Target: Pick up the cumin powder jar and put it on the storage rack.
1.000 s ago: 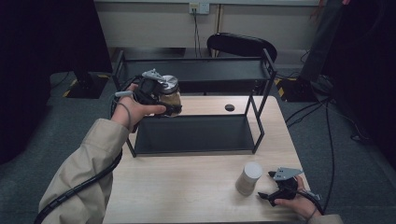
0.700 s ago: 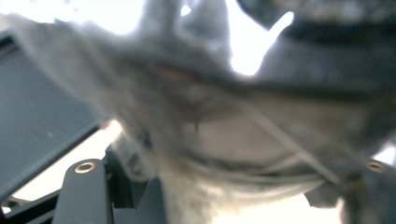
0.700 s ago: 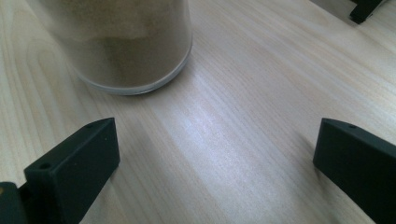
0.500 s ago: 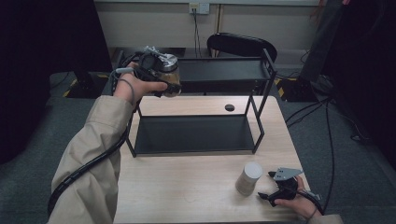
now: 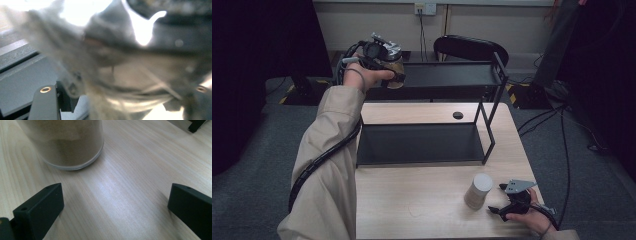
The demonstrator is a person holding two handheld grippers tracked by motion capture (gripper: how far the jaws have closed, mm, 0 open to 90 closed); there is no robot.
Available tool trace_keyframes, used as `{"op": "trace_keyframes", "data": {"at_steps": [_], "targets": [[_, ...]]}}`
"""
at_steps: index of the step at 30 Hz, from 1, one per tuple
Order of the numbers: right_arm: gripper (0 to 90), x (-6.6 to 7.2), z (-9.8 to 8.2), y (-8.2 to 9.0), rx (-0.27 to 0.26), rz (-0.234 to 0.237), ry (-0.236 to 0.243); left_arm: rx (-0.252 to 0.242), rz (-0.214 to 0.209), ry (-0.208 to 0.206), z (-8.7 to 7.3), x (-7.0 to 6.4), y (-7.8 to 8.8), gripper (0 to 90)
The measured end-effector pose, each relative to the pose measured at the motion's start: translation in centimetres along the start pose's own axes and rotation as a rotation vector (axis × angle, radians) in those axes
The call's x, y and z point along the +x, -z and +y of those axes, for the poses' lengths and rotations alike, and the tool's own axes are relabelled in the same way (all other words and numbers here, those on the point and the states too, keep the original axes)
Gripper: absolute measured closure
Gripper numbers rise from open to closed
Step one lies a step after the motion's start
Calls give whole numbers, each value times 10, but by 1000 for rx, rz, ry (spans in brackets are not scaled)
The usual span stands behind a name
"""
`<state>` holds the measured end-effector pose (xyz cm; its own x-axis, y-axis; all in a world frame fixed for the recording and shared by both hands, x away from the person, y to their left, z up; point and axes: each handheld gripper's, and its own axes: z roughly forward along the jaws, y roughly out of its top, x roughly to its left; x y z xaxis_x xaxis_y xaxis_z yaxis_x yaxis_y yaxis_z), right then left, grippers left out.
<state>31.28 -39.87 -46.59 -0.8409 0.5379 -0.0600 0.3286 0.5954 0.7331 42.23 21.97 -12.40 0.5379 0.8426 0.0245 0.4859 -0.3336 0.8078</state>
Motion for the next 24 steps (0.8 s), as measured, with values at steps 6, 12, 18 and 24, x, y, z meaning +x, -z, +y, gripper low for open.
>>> {"op": "trace_keyframes", "data": {"at_steps": [6,12,18,24], "targets": [[0,0,0,0,1,1,-2,2,30,22,5,5,-9,303],[0,0,0,0,0,0,0,20,53,21,7,7,-14,303],[0,0,0,0,0,0,0,17,60,31,4,10,-20,302],[0,0,0,0,0,0,0,29,55,31,4,11,-26,303]]}}
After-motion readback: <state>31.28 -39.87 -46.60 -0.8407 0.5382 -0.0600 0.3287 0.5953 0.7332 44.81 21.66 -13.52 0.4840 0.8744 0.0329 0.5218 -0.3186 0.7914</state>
